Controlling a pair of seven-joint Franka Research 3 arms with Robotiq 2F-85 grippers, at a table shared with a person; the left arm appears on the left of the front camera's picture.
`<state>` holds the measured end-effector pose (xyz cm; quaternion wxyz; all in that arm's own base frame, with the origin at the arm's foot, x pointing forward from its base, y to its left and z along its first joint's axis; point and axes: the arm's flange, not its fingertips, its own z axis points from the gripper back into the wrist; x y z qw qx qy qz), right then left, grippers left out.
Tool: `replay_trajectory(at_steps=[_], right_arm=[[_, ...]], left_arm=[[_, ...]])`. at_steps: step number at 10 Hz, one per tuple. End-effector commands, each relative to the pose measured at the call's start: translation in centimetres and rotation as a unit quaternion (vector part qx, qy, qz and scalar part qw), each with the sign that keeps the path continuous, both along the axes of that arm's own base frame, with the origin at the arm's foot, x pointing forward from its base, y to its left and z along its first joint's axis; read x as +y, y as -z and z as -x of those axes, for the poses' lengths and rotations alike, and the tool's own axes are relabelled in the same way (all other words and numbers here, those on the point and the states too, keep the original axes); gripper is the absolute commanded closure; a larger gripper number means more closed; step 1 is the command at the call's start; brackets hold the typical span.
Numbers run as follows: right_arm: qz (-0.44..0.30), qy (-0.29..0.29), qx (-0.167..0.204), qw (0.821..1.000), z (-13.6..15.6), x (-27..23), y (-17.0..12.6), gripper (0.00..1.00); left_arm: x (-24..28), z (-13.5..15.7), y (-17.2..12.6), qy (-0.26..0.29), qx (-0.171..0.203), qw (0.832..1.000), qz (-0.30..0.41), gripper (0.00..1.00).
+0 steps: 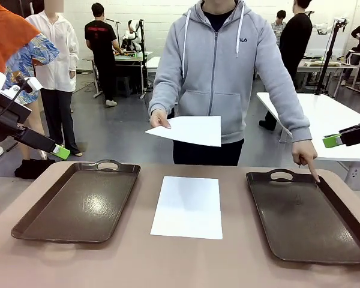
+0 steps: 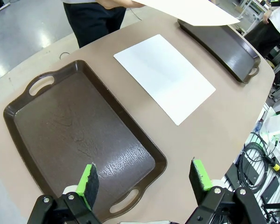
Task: Sort the A4 documents.
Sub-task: Receive the A4 Paper.
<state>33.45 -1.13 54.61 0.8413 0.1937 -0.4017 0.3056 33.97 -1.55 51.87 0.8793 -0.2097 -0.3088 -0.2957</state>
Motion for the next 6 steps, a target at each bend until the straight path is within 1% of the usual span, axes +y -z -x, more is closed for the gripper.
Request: replay_trajectory(at_steps=[1,6], right_arm=[[-0.004,-0.003,0.0,1.0,-0.01,-0.07,0.03,0.0],[-0.004,-0.003,0.0,1.0,-0.01,-0.07,0.03,0.0]], left_arm=[[0.13,0.0,0.01,0.005,-0.001,1.0,0.002,0.0],[0.13,0.0,0.01,0.005,-0.001,1.0,0.002,0.0]])
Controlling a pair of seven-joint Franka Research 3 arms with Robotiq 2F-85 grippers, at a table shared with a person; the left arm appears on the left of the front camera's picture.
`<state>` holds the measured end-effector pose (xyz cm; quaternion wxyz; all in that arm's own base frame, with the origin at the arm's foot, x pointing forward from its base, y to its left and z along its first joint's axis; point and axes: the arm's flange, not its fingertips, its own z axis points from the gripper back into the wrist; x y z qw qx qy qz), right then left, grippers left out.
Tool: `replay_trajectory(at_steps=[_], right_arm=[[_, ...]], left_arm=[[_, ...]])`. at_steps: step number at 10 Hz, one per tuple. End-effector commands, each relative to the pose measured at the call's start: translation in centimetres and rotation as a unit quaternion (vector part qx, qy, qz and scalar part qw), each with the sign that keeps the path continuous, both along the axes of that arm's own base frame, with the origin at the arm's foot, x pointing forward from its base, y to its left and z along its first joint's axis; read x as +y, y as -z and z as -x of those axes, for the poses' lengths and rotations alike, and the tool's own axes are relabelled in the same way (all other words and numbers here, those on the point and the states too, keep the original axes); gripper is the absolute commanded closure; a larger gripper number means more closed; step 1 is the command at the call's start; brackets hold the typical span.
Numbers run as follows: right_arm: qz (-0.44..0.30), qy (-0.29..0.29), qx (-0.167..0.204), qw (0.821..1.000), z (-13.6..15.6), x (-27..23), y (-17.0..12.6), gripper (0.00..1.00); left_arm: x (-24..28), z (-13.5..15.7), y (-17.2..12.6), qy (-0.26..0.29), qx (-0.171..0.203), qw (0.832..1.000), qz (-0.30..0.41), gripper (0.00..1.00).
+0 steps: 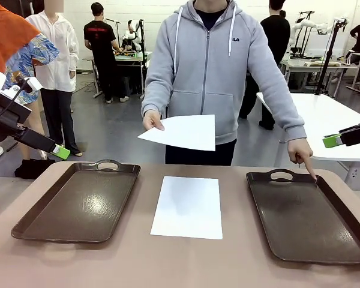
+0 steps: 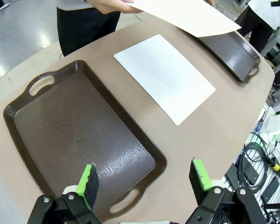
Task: Sort the A4 documents.
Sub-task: Receive the A4 Paper.
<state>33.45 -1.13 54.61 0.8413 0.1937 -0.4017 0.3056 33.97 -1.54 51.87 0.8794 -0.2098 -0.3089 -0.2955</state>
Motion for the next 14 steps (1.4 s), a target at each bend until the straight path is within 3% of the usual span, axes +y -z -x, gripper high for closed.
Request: replay_trajectory(at_steps=[1,10,14], right_arm=[[-0.004,-0.003,0.0,1.0,0.0,-0.1,0.0,0.0],[0.0,0.0,0.0,1.0,0.0,0.0,0.0,0.0],[-0.03,0.017,0.095,0.995,-7.0,6.6,-1.0,0.0]], left_arm=[[0.1,0.0,0.0,0.005,-0.001,1.0,0.002,0.0],[0.1,0.0,0.0,0.005,-0.001,1.0,0.002,0.0],[0.1,0.0,0.0,0.005,-0.001,1.0,0.002,0.0]])
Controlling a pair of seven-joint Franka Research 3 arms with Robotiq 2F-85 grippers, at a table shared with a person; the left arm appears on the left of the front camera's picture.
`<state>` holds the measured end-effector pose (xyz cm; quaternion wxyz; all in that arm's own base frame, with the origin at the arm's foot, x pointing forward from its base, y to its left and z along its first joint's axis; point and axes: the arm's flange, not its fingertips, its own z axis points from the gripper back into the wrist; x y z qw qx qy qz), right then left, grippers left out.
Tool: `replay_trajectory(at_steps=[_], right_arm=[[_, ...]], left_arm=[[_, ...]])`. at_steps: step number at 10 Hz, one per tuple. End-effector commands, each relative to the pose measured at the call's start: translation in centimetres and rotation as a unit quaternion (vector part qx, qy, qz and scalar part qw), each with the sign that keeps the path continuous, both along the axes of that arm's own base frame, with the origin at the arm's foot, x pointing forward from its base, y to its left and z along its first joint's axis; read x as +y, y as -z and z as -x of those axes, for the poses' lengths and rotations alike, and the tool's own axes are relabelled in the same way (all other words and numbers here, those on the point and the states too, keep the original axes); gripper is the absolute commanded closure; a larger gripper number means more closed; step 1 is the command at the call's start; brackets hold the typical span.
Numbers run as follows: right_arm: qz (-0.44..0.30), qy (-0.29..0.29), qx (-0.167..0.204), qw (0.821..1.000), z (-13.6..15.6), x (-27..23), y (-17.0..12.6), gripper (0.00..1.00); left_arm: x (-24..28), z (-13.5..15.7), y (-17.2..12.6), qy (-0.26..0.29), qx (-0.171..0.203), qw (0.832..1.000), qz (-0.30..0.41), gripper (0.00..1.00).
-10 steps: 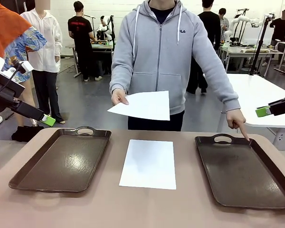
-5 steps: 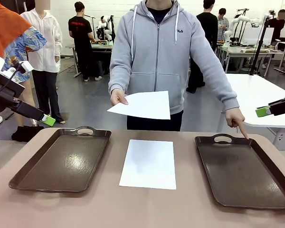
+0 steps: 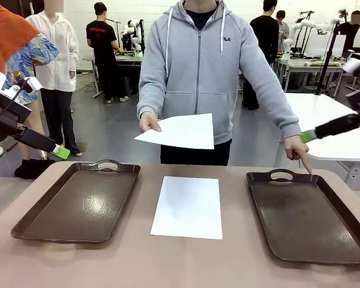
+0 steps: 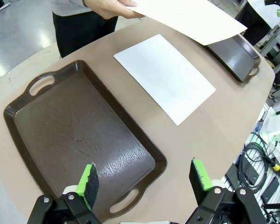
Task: Sort the A4 documents.
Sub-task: Receive the A4 Paper.
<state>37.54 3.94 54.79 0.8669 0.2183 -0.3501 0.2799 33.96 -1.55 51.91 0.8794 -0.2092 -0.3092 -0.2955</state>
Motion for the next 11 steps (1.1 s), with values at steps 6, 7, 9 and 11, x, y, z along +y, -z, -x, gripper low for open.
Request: replay_trajectory(at_steps=[6,7,9,11], right_arm=[[-0.163,0.082,0.175,0.968,-11.5,7.5,3.3,0.0],[-0.197,0.084,0.202,0.956,-12.3,8.5,4.3,0.0],[-0.237,0.083,0.23,0.94,-12.8,10.2,5.5,0.0],[-0.265,0.086,0.242,0.929,-13.3,11.4,6.2,0.0]], left_arm=[[0.1,0.0,0.0,0.005,-0.001,1.0,0.002,0.0],[0.1,0.0,0.0,0.005,-0.001,1.0,0.002,0.0],[0.1,0.0,0.0,0.005,-0.001,1.0,0.002,0.0],[0.1,0.0,0.0,0.005,-0.001,1.0,0.002,0.0]])
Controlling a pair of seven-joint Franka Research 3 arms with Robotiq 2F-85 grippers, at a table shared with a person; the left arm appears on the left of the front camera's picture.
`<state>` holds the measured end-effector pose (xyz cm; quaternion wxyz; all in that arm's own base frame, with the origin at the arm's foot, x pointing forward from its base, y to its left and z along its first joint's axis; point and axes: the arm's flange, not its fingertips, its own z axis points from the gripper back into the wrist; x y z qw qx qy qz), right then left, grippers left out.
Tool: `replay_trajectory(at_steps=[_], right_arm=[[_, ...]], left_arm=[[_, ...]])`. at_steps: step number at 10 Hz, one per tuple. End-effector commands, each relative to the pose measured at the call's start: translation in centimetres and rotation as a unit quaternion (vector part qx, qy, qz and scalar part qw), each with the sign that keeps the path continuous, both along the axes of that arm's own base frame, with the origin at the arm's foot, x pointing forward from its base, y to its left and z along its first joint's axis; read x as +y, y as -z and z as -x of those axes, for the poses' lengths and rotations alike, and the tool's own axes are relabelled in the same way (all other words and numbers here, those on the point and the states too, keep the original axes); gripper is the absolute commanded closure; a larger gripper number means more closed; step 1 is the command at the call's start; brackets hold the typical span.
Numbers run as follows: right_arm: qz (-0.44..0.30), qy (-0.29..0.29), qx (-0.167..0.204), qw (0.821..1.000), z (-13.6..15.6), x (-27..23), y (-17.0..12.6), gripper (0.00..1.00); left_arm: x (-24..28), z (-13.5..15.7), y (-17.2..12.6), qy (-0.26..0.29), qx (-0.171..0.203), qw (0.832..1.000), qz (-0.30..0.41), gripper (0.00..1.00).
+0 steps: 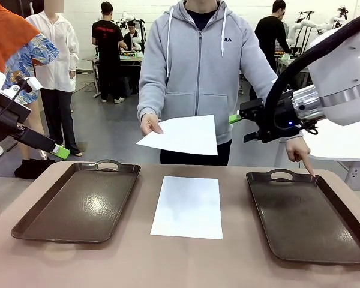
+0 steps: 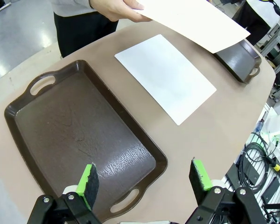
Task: Sort the A4 documents.
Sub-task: Receive the A4 Paper.
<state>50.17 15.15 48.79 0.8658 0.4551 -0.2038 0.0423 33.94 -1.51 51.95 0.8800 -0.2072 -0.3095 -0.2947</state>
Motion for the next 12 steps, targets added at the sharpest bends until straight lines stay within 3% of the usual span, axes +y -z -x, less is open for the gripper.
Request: replay_trajectory(at_steps=[1,4,12], right_arm=[[-0.037,0.005,0.01,0.999,-0.9,0.9,0.6,0.0],[-0.066,-0.008,0.062,0.996,-1.8,2.7,3.1,0.0],[-0.141,-0.011,0.114,0.983,-4.2,5.4,5.8,0.0]], left_arm=[[0.1,0.0,0.1,0.007,-0.001,1.0,0.004,0.0],[0.1,0.0,0.1,0.007,-0.001,1.0,0.004,0.0],[0.1,0.0,0.1,0.007,-0.001,1.0,0.004,0.0]])
